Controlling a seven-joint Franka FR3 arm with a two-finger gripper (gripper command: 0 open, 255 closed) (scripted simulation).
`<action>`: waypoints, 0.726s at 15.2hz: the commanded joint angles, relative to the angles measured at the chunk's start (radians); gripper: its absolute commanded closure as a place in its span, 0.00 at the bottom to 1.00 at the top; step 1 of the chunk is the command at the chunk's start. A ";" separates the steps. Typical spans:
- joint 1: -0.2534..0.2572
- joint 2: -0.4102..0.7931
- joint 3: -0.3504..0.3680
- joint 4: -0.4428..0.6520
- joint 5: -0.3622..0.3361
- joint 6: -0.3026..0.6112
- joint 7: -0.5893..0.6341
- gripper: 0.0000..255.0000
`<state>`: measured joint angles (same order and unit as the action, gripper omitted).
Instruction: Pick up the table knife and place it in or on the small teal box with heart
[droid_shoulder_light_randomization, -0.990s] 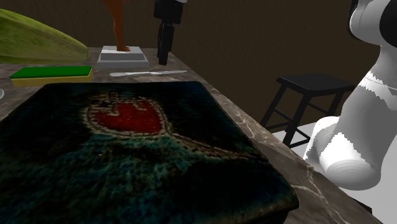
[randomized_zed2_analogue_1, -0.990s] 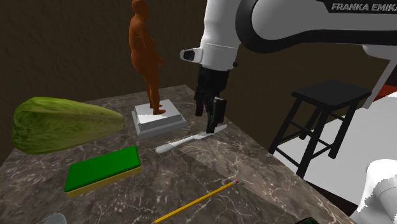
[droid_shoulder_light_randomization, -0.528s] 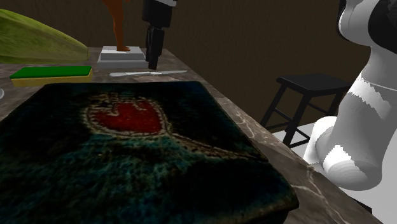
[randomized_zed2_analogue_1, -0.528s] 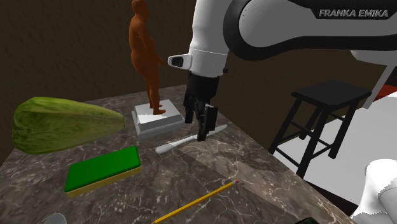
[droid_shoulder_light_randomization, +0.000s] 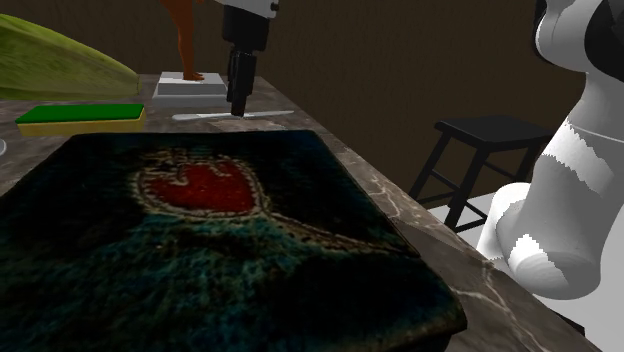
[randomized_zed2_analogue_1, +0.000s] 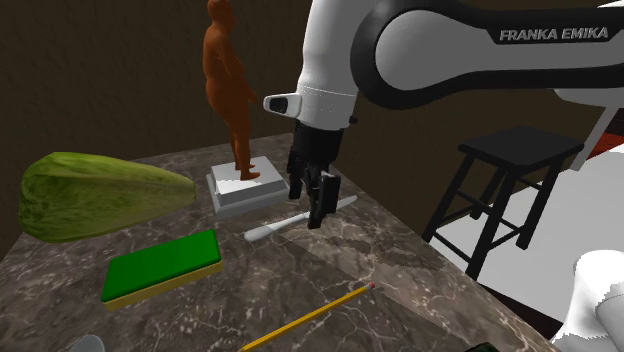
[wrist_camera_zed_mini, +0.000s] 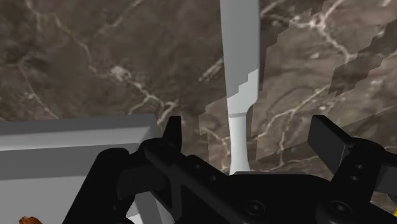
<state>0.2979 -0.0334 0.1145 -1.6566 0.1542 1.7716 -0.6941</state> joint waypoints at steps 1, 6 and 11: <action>-0.001 0.009 -0.001 -0.003 -0.001 -0.004 0.001 0.00; -0.001 0.009 -0.001 -0.001 -0.002 -0.005 0.001 1.00; -0.001 0.001 -0.001 -0.023 0.000 0.007 0.000 1.00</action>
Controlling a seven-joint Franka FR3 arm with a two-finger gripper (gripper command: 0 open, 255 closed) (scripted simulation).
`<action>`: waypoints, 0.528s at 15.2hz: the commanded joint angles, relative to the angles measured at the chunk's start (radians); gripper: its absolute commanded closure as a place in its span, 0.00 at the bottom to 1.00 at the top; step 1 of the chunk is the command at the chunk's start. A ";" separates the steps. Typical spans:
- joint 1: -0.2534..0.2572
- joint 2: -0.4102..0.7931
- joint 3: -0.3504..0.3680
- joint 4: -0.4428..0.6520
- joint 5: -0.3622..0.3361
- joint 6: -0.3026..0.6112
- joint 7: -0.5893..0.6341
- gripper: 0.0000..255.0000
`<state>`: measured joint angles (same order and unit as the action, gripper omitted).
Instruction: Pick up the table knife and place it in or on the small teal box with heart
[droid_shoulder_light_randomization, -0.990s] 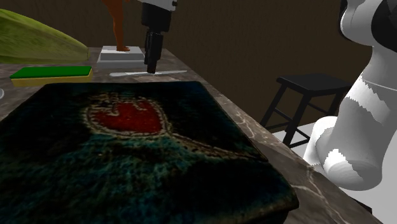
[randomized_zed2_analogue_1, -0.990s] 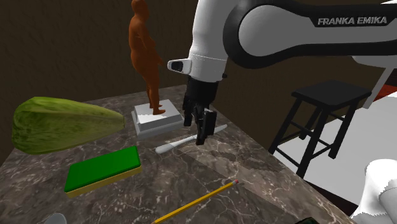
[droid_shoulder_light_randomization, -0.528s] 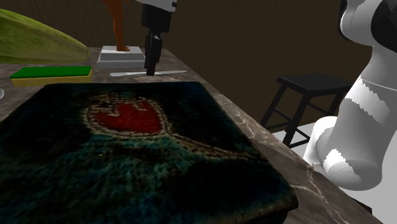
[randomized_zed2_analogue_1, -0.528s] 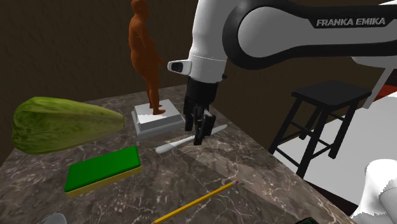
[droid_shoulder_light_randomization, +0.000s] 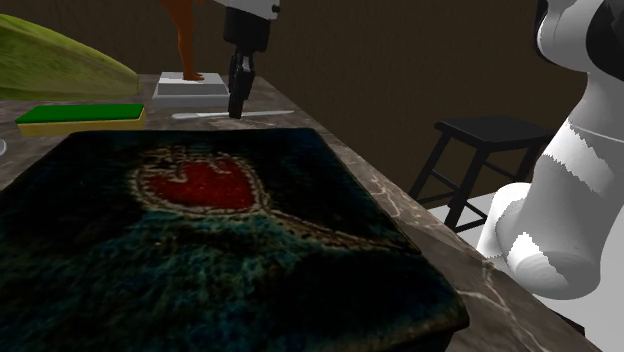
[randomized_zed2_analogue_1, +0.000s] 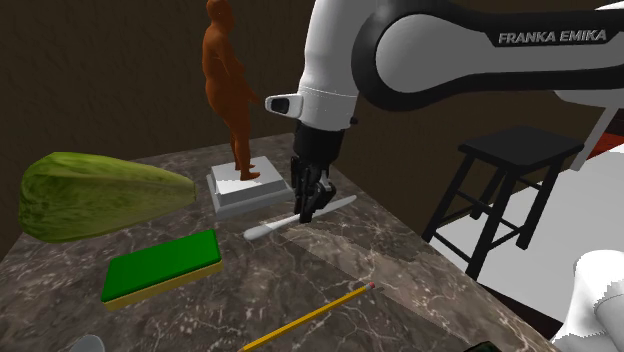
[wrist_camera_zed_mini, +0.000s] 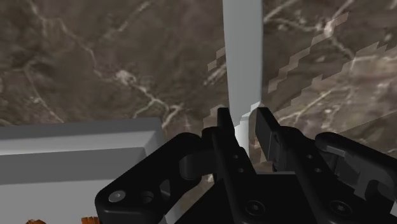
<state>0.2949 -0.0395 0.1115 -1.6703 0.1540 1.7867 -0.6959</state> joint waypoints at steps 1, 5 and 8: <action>0.002 0.015 0.002 0.011 -0.001 -0.019 0.003 1.00; 0.001 0.028 0.001 0.080 -0.004 -0.075 0.011 1.00; 0.001 0.040 0.001 0.135 -0.006 -0.118 0.017 1.00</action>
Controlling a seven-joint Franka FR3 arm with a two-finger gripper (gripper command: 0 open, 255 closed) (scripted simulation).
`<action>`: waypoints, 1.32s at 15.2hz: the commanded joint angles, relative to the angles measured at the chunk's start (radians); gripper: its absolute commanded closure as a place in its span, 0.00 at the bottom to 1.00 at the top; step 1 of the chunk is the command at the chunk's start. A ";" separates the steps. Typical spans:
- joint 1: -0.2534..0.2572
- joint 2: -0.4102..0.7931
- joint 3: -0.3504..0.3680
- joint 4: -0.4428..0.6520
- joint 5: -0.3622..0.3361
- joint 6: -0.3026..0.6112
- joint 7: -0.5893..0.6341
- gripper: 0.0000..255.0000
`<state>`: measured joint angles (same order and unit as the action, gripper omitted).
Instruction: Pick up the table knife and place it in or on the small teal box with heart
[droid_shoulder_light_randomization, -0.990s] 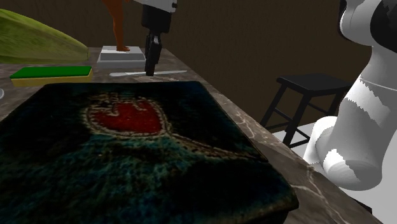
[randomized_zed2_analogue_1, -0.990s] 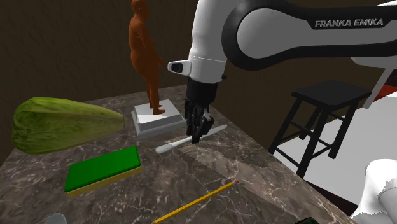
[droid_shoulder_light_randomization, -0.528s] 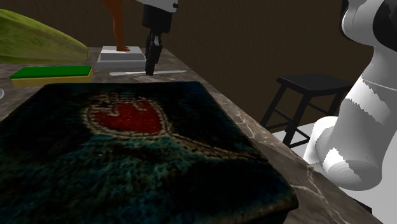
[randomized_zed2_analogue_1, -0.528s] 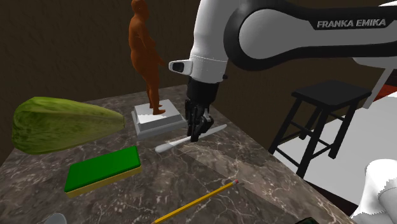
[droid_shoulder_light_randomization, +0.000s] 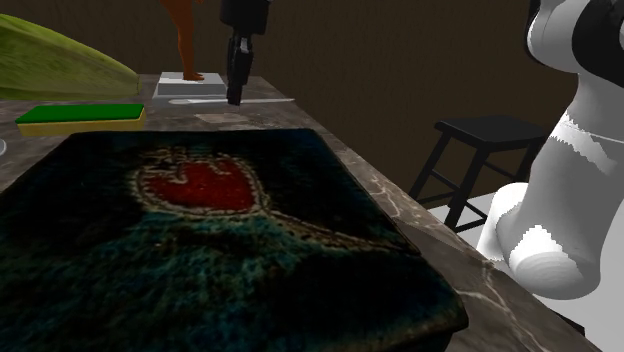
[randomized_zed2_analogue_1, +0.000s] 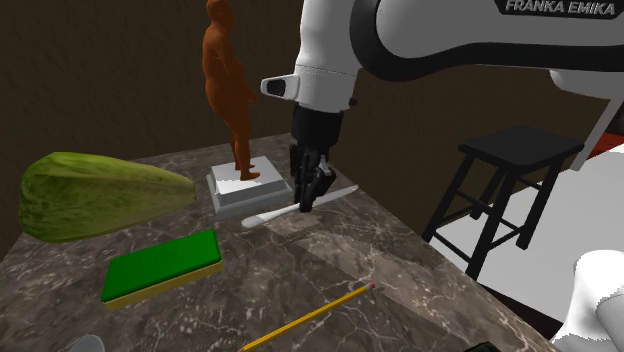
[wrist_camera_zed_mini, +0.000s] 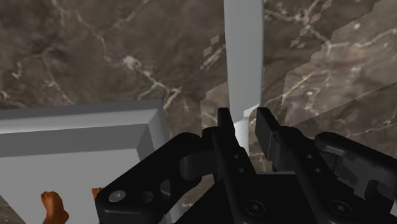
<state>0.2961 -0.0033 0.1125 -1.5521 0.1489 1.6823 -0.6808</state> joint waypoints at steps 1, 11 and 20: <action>0.000 0.008 0.000 0.037 -0.002 -0.029 0.005 1.00; 0.002 0.076 0.002 0.263 -0.010 -0.186 0.029 1.00; 0.010 0.190 0.007 0.554 -0.021 -0.362 0.059 1.00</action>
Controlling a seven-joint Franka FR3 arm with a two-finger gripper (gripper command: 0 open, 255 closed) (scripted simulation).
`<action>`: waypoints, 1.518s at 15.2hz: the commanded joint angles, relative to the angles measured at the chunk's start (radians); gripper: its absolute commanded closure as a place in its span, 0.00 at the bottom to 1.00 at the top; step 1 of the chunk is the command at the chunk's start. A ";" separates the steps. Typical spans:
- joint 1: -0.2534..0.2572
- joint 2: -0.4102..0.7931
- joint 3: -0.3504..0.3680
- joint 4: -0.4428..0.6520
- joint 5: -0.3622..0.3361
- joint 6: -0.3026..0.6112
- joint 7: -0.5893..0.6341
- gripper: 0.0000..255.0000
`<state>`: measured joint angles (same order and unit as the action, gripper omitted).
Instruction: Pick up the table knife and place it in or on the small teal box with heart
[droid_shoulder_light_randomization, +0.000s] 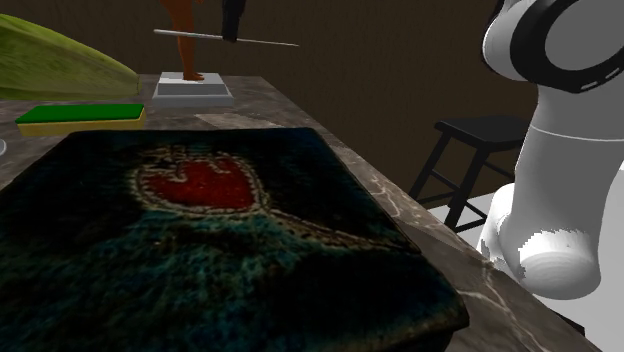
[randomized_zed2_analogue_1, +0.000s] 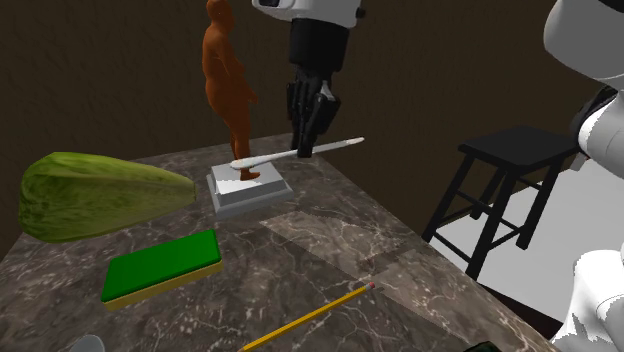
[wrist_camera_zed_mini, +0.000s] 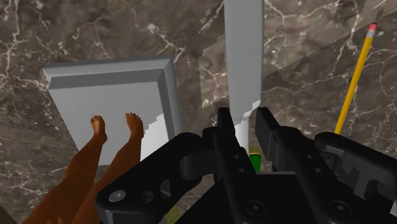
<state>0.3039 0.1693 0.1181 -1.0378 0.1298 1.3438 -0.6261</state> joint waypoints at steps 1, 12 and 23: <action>0.004 0.036 0.002 0.084 -0.004 -0.048 0.009 1.00; 0.088 -0.049 0.046 0.043 -0.018 -0.074 0.138 1.00; 0.217 -0.205 0.168 -0.151 -0.033 -0.008 0.382 1.00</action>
<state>0.5098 -0.0297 0.2741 -1.1867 0.0991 1.3379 -0.2682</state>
